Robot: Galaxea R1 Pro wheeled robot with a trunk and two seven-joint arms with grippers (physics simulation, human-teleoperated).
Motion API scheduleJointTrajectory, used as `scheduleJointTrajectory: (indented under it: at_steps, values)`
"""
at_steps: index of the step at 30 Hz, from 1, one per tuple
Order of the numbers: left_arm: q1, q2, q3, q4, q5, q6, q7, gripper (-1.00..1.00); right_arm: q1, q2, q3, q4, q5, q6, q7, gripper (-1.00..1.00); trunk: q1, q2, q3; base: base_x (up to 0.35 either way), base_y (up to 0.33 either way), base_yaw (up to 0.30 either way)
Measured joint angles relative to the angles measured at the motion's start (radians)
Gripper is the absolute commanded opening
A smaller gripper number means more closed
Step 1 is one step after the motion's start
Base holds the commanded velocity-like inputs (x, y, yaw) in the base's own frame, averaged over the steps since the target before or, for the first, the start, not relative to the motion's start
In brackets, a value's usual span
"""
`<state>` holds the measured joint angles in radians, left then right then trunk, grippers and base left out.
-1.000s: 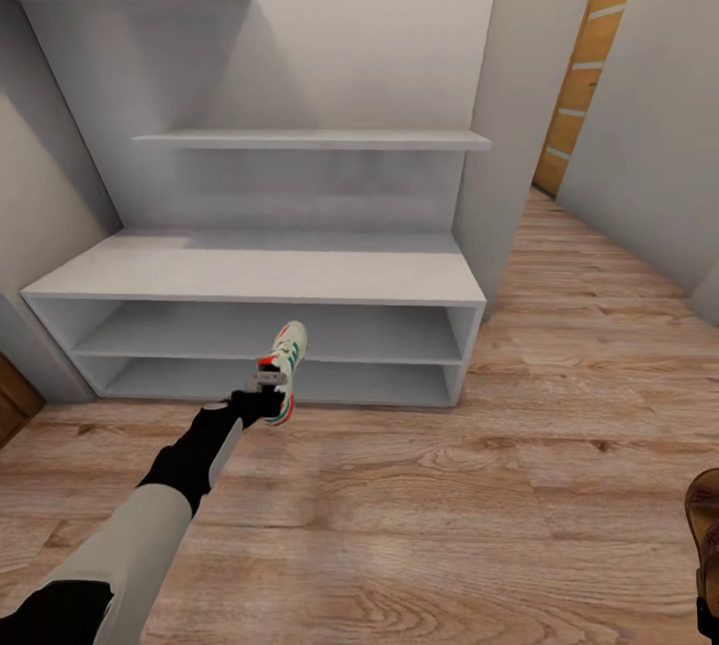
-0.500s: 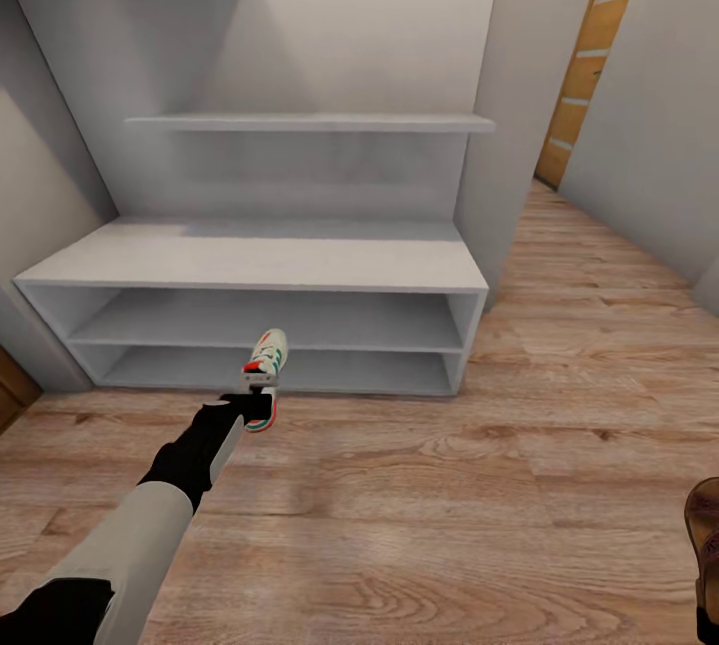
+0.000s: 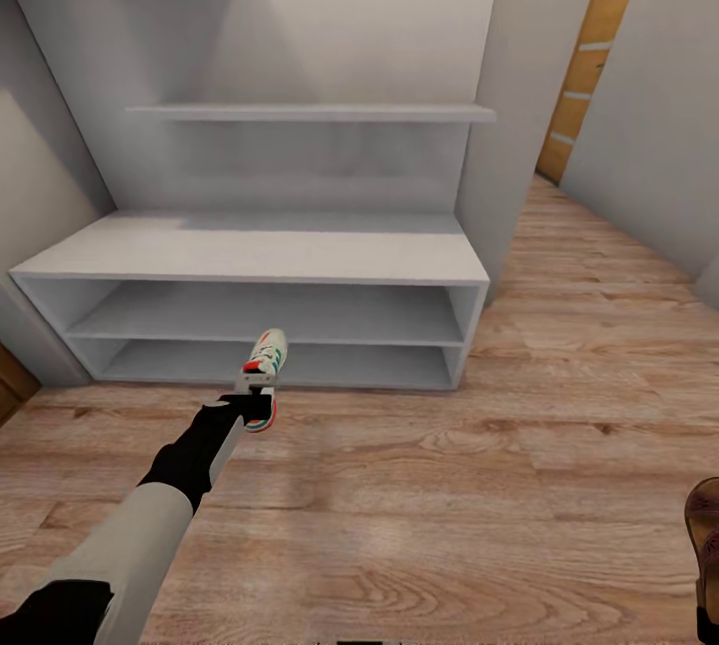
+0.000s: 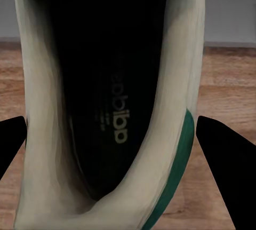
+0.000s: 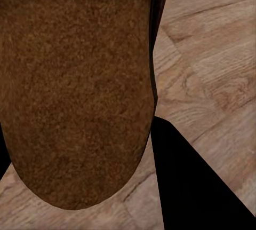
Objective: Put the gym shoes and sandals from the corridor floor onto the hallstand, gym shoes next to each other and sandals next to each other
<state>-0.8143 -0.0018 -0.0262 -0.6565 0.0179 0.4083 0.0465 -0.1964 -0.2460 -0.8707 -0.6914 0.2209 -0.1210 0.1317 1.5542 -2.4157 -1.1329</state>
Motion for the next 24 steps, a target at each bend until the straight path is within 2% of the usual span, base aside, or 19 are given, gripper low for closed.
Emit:
scheduleJointTrajectory:
  at_steps: [7, 12, 13, 16, 21, 24]
  values:
    - [0.006, 0.0, 0.0, -0.009, -0.001, -0.003, -0.002, -1.0, 0.0, -0.001, 0.003, -0.002, 0.002, -0.001, -0.001, -1.0, 0.0, 0.0, -0.003, 0.0, 0.0, 0.0]
    - [0.011, -0.003, -0.028, -0.016, -0.003, -0.009, 0.03, -1.0, 0.0, 0.002, 0.003, -0.001, 0.006, -0.001, 0.0, -1.0, 0.0, 0.0, -0.003, 0.0, 0.0, 0.0]
    - [0.011, -0.003, -0.034, -0.016, -0.002, -0.009, 0.026, -1.0, 0.0, 0.002, 0.004, -0.001, 0.006, -0.001, 0.0, -1.0, 0.0, 0.0, -0.003, 0.0, 0.0, 0.0]
    - [0.013, -0.003, -0.021, -0.016, -0.003, -0.012, 0.013, -1.0, 0.0, 0.008, 0.004, 0.0, 0.006, -0.001, -0.001, -1.0, 0.0, 0.0, -0.003, 0.0, 0.0, 0.0]
    - [0.014, -0.002, -0.035, -0.015, -0.004, -0.033, 0.004, -1.0, 0.0, 0.012, 0.003, -0.001, 0.006, 0.0, -0.001, -1.0, 0.0, 0.0, -0.003, 0.0, 0.0, 0.0]
    - [0.015, -0.002, -0.036, -0.012, -0.004, -0.035, 0.004, -1.0, 0.0, 0.012, 0.002, -0.002, 0.005, 0.0, -0.001, -1.0, 0.011, -0.021, -0.012, 0.0, 0.0, 0.0]
